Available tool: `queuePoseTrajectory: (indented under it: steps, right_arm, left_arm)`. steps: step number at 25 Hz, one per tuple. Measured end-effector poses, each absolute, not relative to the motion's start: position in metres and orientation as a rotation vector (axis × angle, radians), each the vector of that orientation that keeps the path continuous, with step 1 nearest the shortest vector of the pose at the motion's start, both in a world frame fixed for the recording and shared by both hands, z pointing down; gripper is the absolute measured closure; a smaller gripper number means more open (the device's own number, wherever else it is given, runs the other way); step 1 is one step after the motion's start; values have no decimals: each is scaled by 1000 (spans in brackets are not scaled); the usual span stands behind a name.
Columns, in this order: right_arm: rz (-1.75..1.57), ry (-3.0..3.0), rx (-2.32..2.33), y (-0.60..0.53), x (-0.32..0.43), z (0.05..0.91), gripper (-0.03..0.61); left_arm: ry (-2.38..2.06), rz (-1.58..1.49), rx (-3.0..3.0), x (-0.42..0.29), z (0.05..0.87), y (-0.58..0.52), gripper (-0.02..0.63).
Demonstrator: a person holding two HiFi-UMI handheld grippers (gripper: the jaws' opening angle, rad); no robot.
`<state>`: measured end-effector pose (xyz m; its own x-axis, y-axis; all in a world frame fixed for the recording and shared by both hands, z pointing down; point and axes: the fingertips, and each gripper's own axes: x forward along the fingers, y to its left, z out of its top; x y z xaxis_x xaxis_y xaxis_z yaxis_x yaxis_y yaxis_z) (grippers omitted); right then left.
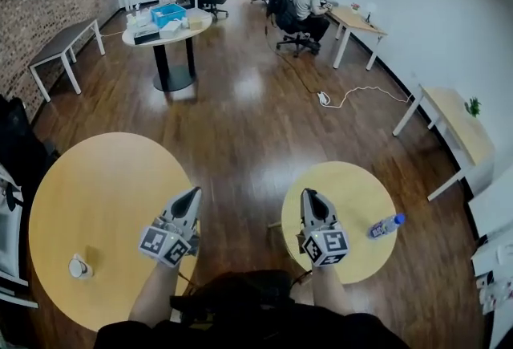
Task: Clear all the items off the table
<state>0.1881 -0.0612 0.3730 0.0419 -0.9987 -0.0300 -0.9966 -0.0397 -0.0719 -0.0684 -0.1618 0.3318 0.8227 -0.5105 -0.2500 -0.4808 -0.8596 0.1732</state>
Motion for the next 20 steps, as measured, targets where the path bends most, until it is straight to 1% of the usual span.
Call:
queuePoseTrajectory:
  steps: [5,9,15,20]
  right_arm:
    - [-58,1946,-2325,-23,265,382,574]
    - [-50,1829,-2388,6,312,390,574]
    - [-48,1693,-2461,49,367,399,574]
    - [-11,1615,-2583,91,392,408,574]
  left_arm:
    - [-644,-419,2965,7,324,-150,612]
    - [-556,-380,3005,55,324,-144,612]
    - [-438,-342,3019,126,329,-127,612]
    - [-312,-322,3020,181,341,-110,612]
